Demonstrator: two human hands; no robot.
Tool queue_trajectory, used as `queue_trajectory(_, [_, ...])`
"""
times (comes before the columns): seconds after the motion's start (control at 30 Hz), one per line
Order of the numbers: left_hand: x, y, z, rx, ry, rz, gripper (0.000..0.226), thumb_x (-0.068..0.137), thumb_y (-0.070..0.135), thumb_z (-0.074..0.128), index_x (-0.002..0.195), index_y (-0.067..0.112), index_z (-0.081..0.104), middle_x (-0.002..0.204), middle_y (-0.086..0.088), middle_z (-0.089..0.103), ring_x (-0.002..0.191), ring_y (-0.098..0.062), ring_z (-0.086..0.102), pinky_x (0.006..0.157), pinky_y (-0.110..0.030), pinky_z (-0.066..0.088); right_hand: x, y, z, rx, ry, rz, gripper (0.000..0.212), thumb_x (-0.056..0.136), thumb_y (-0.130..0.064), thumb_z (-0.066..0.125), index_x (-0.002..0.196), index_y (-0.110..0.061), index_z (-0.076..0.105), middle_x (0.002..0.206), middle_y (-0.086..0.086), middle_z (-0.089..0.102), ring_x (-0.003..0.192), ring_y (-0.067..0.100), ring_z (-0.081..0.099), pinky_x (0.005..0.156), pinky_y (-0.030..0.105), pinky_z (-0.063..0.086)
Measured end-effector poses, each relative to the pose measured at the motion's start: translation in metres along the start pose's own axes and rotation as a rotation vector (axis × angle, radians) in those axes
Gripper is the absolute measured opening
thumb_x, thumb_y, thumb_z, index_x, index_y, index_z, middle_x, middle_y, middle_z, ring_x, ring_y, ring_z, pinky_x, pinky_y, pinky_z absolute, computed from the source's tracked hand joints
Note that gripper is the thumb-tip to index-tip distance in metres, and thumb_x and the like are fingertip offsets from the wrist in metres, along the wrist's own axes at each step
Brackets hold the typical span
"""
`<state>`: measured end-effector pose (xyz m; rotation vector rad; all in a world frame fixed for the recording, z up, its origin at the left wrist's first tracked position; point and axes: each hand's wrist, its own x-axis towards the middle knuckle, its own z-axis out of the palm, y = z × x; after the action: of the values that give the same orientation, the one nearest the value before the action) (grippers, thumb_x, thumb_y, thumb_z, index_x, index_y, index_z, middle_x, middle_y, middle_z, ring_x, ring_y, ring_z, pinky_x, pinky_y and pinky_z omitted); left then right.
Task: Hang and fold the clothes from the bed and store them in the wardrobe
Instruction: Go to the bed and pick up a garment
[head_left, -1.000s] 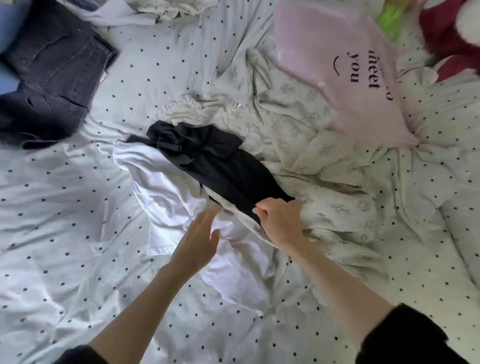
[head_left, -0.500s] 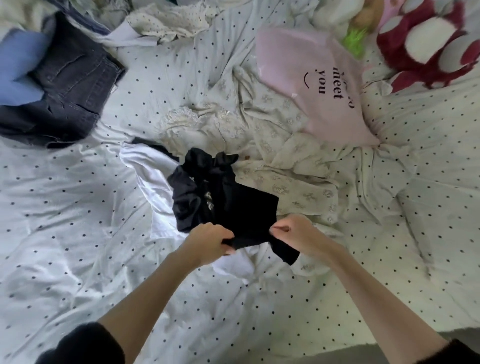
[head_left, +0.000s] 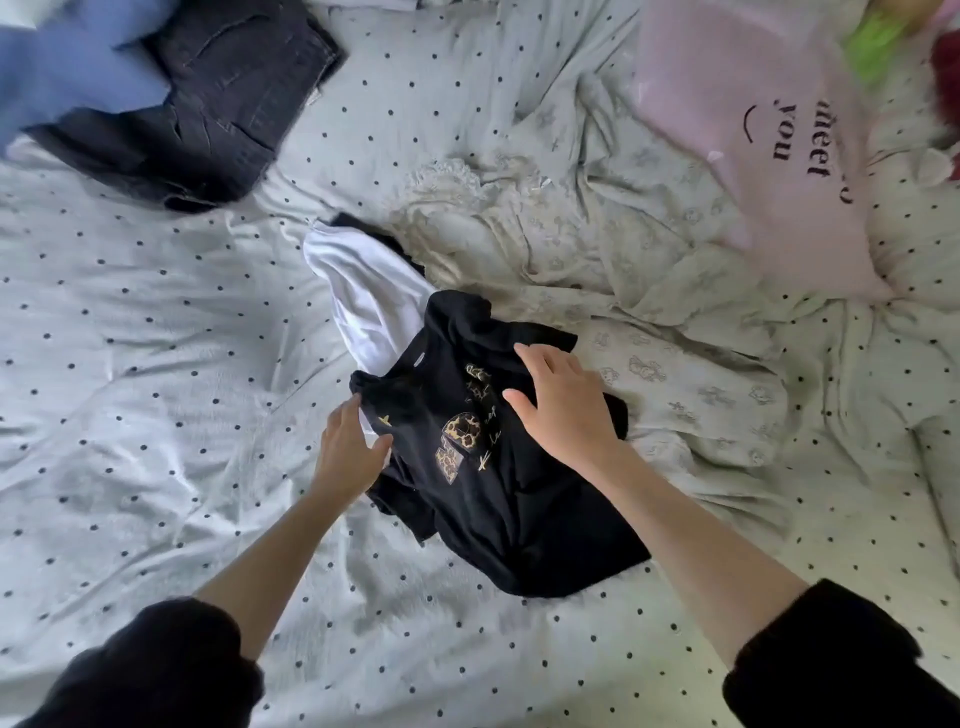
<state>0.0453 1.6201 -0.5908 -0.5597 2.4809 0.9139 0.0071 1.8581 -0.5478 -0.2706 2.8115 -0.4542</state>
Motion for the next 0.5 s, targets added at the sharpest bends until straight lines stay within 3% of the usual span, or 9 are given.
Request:
queue_trajectory(0.13, [0.016,-0.024,0.003,-0.241,-0.017,-0.110,0.080,0.092,0.021,0.059,0.150,0.010,0.004,0.157,-0.011,0.010,0.143,-0.027,0.017,0.116,-0.043,0.018,0.024,-0.025,0.025,-0.159,-0.029,-0.179,0.056,0.096,-0.043,0.042,0.146,-0.020,0.030,0.150,0.001,0.031,0.140,0.020,0.023,0.105,0.038,0.027])
queue_trajectory(0.2, [0.032,-0.021,-0.001,-0.157,0.059,0.032,0.077,0.092,0.016,0.058,0.150,0.013,0.007,0.158,-0.008,0.009,0.145,-0.024,0.009,0.117,-0.043,0.013,0.031,-0.034,0.037,-0.195,-0.072,-0.251,0.056,0.097,-0.039,0.041,0.147,-0.020,0.027,0.153,0.003,0.027,0.142,0.020,0.021,0.105,0.037,0.028])
queue_trajectory(0.27, [0.054,-0.010,-0.011,-0.054,0.051,0.175,0.068,0.089,0.007,0.059,0.147,0.018,0.025,0.154,-0.007,0.024,0.143,-0.025,0.019,0.115,-0.040,0.020,0.041,-0.039,0.043,-0.200,-0.084,-0.288,0.054,0.099,-0.035,0.039,0.148,-0.019,0.024,0.154,0.003,0.025,0.142,0.021,0.021,0.105,0.037,0.028])
queue_trajectory(0.37, [0.069,0.005,-0.026,0.090,-0.081,0.170,0.032,0.085,0.006,0.061,0.115,0.016,0.062,0.115,-0.006,0.061,0.109,-0.025,0.055,0.083,-0.025,0.041,0.055,-0.044,0.042,-0.215,-0.072,-0.291,0.052,0.101,-0.032,0.034,0.149,-0.018,0.022,0.154,0.003,0.025,0.142,0.020,0.022,0.106,0.036,0.027])
queue_trajectory(0.43, [0.060,0.009,-0.031,0.086,-0.098,0.164,0.015,0.085,0.007,0.062,0.098,0.016,0.064,0.098,-0.005,0.062,0.089,-0.021,0.057,0.063,-0.016,0.039,0.059,-0.048,0.037,-0.213,-0.089,-0.284,0.053,0.100,-0.030,0.036,0.149,-0.017,0.019,0.155,0.004,0.023,0.142,0.020,0.021,0.107,0.036,0.027])
queue_trajectory(0.5, [0.040,0.006,-0.046,0.036,-0.039,0.209,0.012,0.085,0.006,0.062,0.093,0.015,0.062,0.094,-0.003,0.059,0.085,-0.018,0.054,0.065,-0.017,0.037,0.062,-0.061,0.028,-0.212,-0.134,-0.314,0.058,0.099,-0.028,0.041,0.150,-0.017,0.015,0.156,0.004,0.020,0.143,0.021,0.018,0.109,0.037,0.026])
